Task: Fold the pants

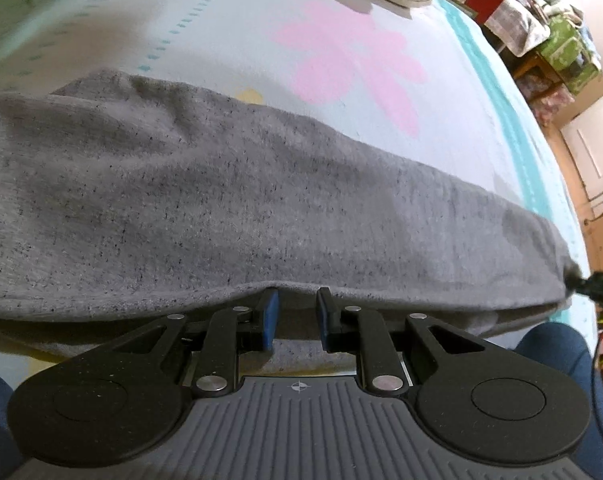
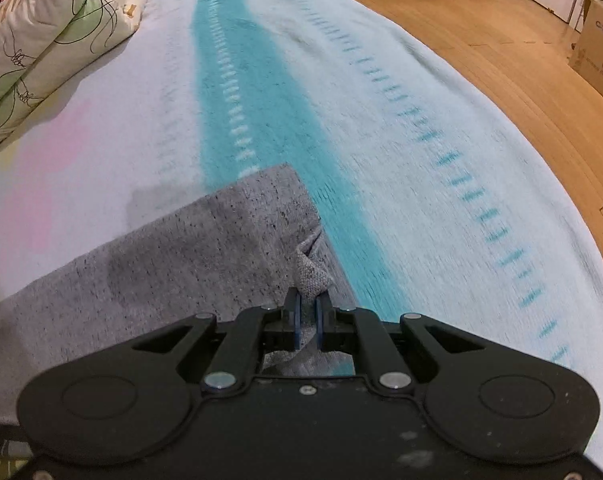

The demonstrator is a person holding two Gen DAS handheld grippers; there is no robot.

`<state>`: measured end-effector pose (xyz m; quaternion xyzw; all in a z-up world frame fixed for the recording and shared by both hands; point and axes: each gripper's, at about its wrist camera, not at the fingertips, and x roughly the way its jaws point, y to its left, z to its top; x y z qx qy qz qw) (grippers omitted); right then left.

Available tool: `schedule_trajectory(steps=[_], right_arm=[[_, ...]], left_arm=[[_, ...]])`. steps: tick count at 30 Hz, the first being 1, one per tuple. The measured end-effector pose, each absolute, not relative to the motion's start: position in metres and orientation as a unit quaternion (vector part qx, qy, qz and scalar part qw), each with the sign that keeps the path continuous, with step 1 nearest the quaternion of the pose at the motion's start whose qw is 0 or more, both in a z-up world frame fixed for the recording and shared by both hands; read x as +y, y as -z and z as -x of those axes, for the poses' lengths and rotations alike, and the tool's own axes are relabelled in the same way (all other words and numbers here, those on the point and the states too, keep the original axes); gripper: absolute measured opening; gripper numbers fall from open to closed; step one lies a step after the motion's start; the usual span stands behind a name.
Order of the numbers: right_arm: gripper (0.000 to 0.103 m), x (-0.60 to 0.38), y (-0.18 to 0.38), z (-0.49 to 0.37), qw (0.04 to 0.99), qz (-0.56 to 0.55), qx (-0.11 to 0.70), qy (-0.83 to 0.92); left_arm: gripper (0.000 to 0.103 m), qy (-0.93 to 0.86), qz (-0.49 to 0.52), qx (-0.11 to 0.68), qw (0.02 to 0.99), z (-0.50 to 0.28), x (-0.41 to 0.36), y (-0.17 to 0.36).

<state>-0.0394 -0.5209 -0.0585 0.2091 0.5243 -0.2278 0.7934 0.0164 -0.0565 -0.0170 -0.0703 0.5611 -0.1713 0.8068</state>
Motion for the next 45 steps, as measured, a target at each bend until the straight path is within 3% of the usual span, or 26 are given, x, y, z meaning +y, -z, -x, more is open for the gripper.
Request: schedule_trajectory(steps=[8,24,26,28,29,38,45], right_arm=[[0.008,-0.526,0.068,0.042,0.787,-0.223,0.529,0.225],[0.010,-0.519,0.080,0.038,0.778,-0.188,0.555,0.226],[0.015,-0.519,0.080,0.035,0.772,-0.182,0.560,0.239],[0.031,-0.516,0.074,0.032,0.770,-0.166,0.562,0.255],[0.035,-0.514,0.070,0.031,0.771,-0.155,0.559,0.262],[0.044,-0.458,0.010,-0.008,0.851,-0.096,0.482,0.185],[0.051,-0.356,0.011,-0.084,0.877,-0.114,0.467,-0.007]], left_arm=[[0.024,0.196,0.068,0.546,0.811,-0.015,-0.063,0.005],[0.025,0.150,0.072,0.605,0.778,-0.026,-0.080,0.065],[0.025,0.153,0.074,0.613,0.772,-0.028,-0.080,0.064],[0.025,0.157,0.074,0.618,0.767,-0.032,-0.078,0.062],[0.025,0.156,0.073,0.615,0.769,-0.034,-0.074,0.058],[0.026,0.059,0.103,0.558,0.822,-0.079,-0.007,0.036],[0.026,0.020,0.152,0.592,0.791,-0.086,0.039,0.061]])
